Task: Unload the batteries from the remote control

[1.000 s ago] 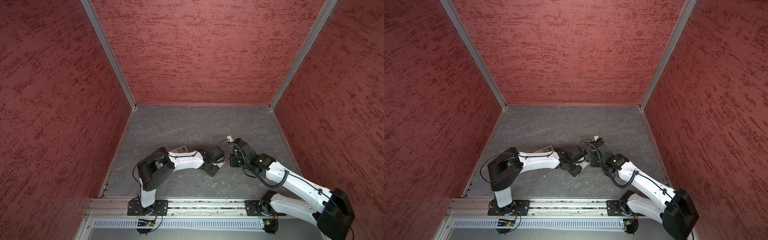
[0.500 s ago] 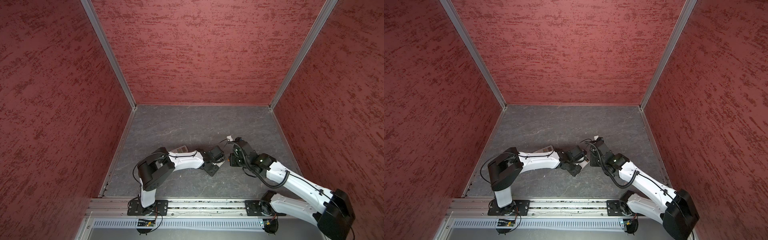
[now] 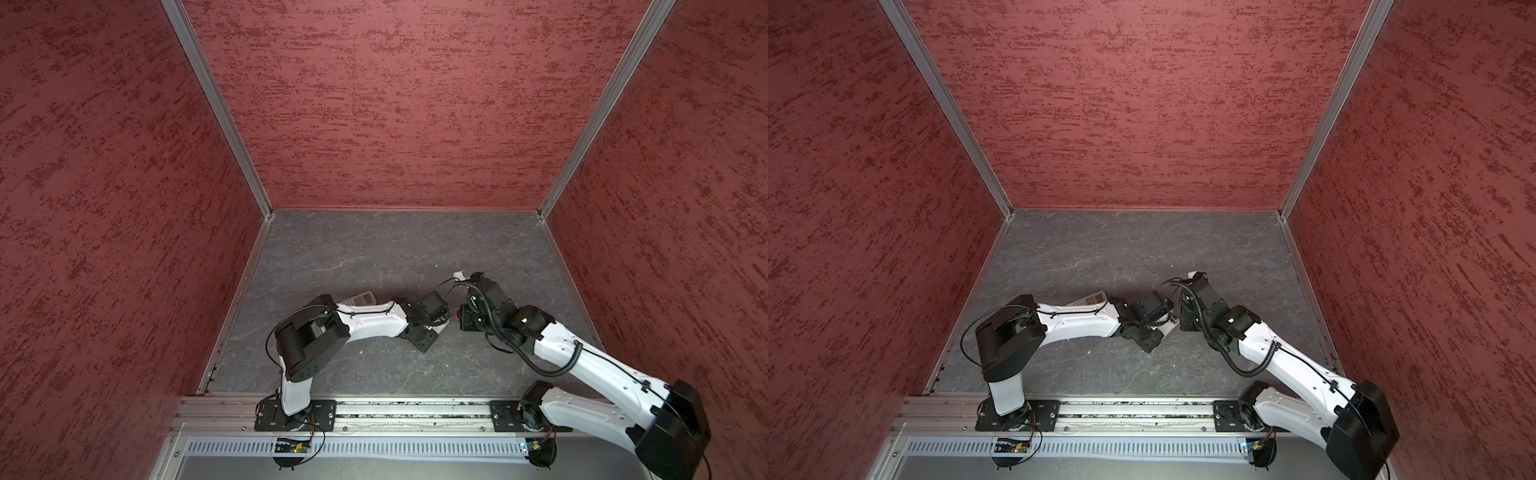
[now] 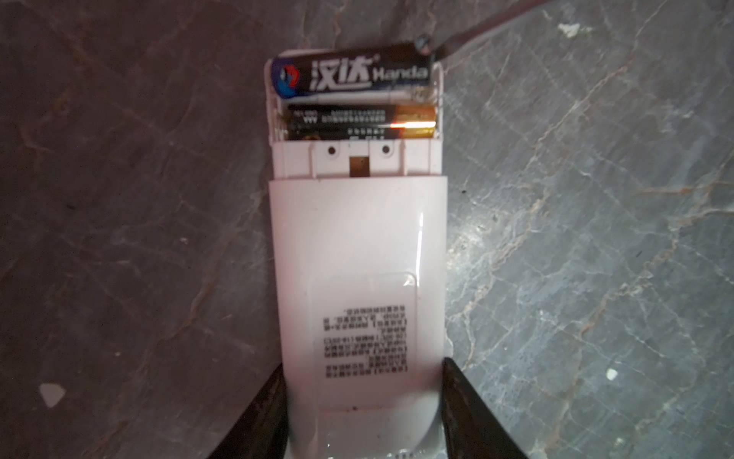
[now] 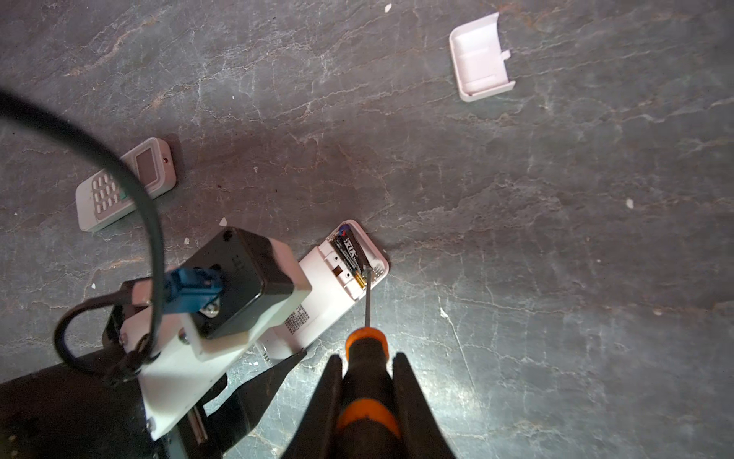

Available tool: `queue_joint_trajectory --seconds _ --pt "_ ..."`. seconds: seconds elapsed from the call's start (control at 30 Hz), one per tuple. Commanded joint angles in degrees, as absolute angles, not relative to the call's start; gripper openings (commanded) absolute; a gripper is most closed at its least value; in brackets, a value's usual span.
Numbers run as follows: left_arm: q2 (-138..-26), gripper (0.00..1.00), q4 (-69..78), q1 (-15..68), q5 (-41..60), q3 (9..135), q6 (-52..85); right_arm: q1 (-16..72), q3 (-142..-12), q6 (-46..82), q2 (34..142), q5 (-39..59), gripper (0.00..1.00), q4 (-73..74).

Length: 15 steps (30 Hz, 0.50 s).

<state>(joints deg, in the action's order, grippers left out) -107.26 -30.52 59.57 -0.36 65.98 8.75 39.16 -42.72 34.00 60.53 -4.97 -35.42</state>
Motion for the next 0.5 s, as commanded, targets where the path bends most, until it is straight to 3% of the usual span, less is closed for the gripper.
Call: queue_joint_trajectory --seconds 0.0,0.33,0.47 --pt "-113.29 0.28 -36.26 60.05 3.78 61.66 7.57 38.83 -45.88 33.19 60.02 -6.93 0.00 -28.65" --pt "-113.29 0.30 -36.82 60.11 3.38 61.88 7.73 37.03 -45.41 31.38 61.57 -8.18 0.00 -25.92" --pt "-112.94 0.37 -37.13 60.02 2.69 61.92 7.70 36.53 -45.15 31.20 61.70 -8.24 0.00 -25.22"
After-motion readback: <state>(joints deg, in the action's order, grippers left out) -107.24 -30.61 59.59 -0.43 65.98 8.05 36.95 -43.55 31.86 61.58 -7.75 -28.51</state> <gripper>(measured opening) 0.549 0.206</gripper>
